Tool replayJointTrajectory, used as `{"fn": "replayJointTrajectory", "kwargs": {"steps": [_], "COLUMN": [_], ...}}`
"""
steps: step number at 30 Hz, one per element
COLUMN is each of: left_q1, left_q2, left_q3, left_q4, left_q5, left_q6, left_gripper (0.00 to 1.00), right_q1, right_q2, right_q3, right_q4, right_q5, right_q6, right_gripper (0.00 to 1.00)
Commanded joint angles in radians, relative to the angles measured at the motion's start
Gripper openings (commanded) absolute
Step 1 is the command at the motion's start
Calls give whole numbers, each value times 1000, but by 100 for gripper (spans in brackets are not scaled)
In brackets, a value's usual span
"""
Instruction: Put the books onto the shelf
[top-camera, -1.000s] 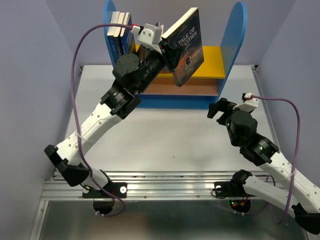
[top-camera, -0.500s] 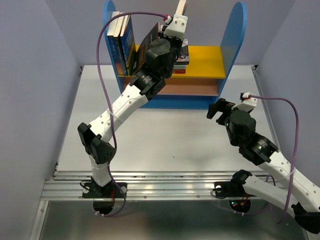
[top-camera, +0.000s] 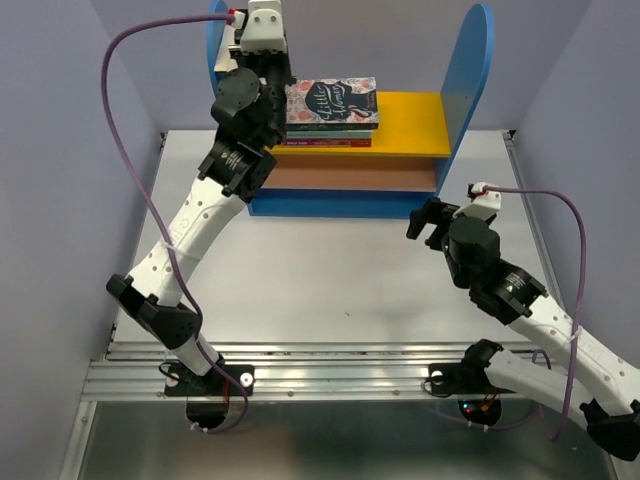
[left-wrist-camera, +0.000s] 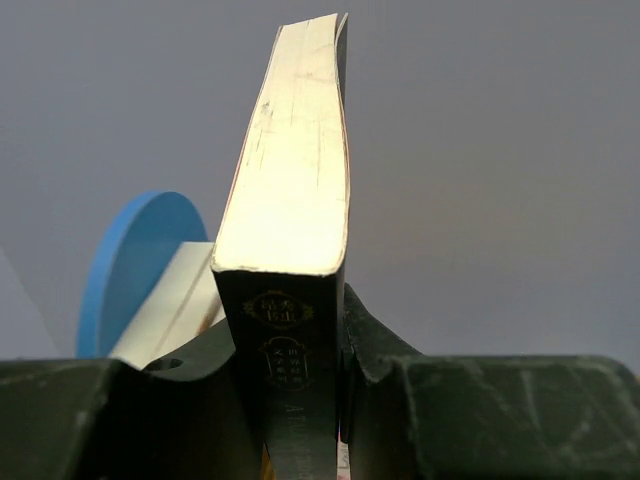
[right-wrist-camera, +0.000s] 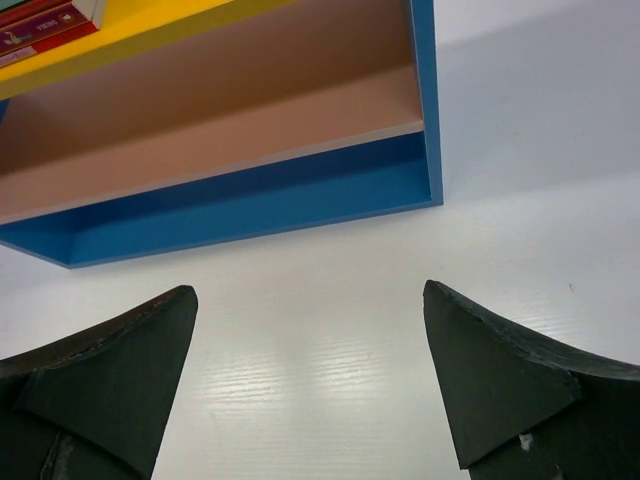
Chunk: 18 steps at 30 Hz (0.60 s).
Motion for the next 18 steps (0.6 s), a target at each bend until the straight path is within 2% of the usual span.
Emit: {"fn": "replayJointTrajectory", "kwargs": {"steps": [1, 8, 18], "left_q1": [50, 81, 101], "left_q2": [-93, -115, -122], "left_q3": [-30, -99, -251], "left_q4": [226, 246, 283], "left_q5": [-44, -76, -59], "left_q6": [24, 52, -17], "left_gripper": [0, 0, 0], "right_q1": [0, 0, 0], "right_q2": [-13, -10, 7], "right_q3": [23, 35, 14], "right_q4": [11, 13, 13], "right_q5": [4, 24, -10], "right_q6": [-20, -29, -11], "right_gripper": [100, 100, 100]}}
